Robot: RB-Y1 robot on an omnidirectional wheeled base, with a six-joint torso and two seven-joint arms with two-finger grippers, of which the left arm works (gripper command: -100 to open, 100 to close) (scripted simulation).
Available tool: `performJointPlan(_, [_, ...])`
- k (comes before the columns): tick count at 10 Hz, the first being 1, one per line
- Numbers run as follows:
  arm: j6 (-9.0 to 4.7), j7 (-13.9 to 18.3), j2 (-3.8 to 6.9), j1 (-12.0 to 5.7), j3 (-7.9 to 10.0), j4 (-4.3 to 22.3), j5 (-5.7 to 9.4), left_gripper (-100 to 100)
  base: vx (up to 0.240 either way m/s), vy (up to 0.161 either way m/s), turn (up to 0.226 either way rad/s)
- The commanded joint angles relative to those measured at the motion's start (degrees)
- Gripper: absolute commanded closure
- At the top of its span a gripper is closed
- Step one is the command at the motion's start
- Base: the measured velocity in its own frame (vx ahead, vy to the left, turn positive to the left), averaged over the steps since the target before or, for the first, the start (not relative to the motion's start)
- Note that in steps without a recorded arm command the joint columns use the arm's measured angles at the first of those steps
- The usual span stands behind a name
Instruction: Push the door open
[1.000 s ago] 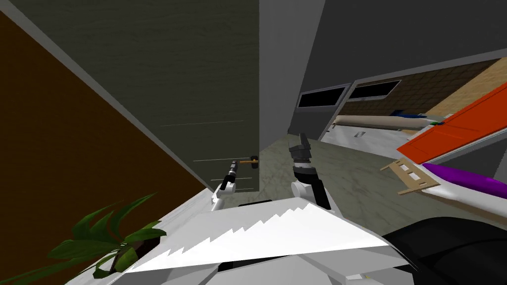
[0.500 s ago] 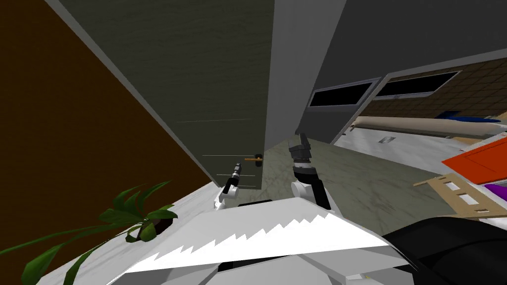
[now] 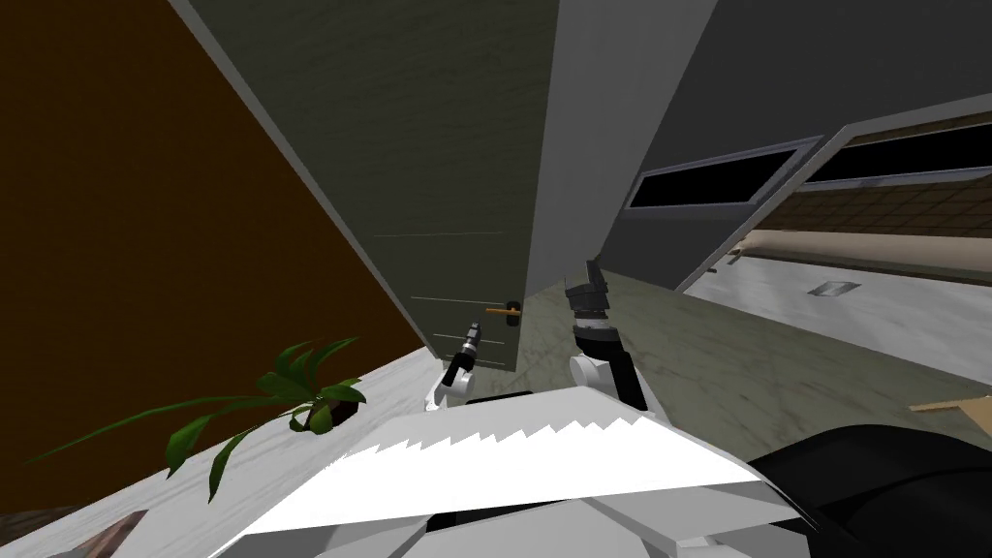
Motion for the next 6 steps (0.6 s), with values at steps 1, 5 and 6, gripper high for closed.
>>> performJointPlan(1, [-0.73,-0.8,-0.2,0.58,-2.23,0.3,0.44,-100,-0.01,-0.02,0.179])
performJointPlan(5, [-0.83,-2.8,-1.02,3.17,-7.68,-1.7,1.37,-100,-0.017,-0.022,0.201])
performJointPlan(6, [-0.85,-3.4,-1.26,3.8,-9.01,-2.2,1.6,-100,-0.018,-0.017,0.215])
